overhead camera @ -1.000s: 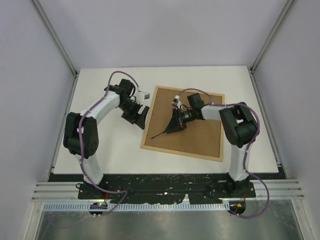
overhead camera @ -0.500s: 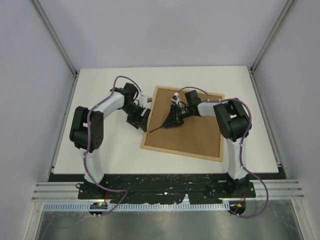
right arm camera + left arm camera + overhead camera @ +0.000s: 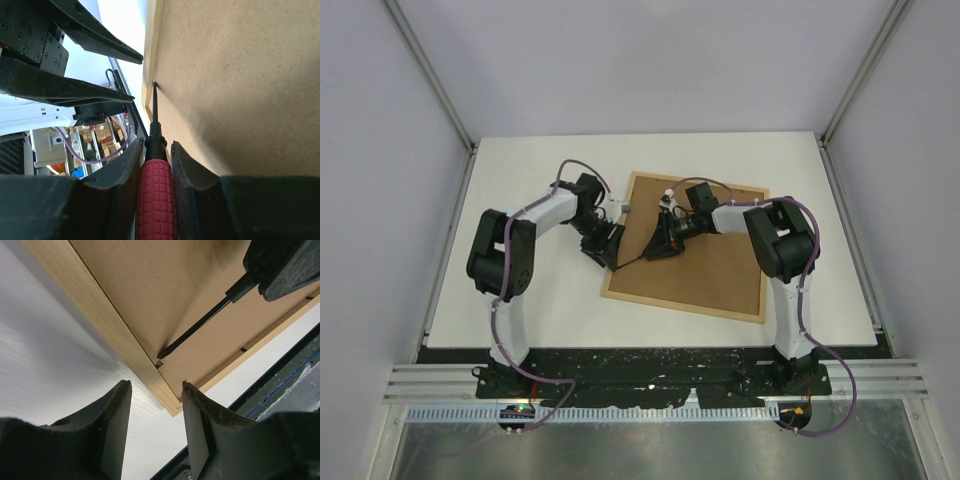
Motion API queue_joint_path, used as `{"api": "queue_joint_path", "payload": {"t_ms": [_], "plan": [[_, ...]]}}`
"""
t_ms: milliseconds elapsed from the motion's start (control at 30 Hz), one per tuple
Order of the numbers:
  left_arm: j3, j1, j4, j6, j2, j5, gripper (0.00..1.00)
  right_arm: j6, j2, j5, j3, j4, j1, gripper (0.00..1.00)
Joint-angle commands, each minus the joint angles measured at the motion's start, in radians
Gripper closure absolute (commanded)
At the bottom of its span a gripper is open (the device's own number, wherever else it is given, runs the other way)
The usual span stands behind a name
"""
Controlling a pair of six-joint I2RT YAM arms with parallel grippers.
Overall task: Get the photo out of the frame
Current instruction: Release the photo frame item from the photo frame.
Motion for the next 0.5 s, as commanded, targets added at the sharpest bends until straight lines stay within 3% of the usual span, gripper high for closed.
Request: {"api": "queue_joint_path", "payload": {"t_ms": [0, 467], "plan": [[0.000, -0.002, 0.031, -0.021, 0.018, -0.021, 0.53, -0.011, -0.022, -0.009, 0.006, -0.015, 0.005, 0.92], [0.010, -0.005, 0.023, -0.032, 0.046, -0.006, 0.69, 0.009, 0.007, 0.003, 0.018, -0.001, 0.032, 0.92]]}}
